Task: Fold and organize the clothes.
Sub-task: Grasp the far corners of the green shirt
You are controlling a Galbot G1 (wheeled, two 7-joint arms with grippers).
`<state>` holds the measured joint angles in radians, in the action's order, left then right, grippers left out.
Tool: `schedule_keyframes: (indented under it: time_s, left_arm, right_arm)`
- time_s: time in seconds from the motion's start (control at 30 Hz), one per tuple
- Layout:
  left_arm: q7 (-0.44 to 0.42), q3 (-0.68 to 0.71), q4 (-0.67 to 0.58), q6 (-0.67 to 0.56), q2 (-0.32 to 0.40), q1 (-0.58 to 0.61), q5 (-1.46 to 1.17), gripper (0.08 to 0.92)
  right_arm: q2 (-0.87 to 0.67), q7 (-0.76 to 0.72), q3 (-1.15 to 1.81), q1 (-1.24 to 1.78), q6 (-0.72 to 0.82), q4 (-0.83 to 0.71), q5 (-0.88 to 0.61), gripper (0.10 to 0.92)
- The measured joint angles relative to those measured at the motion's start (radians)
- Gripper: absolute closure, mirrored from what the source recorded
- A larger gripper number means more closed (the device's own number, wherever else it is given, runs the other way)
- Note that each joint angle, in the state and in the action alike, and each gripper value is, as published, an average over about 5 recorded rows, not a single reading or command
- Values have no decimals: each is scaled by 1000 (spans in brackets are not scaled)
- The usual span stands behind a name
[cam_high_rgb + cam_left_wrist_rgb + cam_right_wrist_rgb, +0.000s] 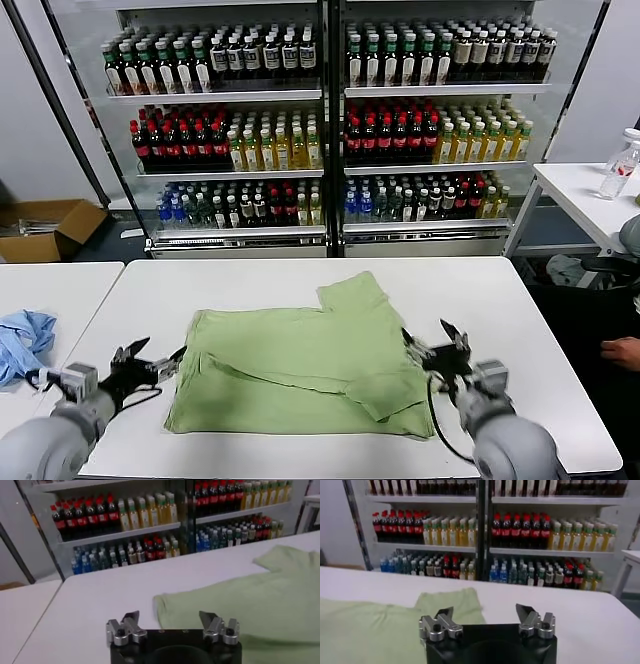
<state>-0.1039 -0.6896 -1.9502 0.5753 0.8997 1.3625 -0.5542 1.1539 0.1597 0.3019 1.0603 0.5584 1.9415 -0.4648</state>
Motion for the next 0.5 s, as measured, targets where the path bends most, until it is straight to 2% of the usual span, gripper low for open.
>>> schedule_keyframes:
  time_s: [0.5]
  left_arm:
    - [-9, 227, 322, 0, 23, -349, -5, 177]
  right_arm:
    - [183, -19, -124, -399, -18, -506, 69, 202]
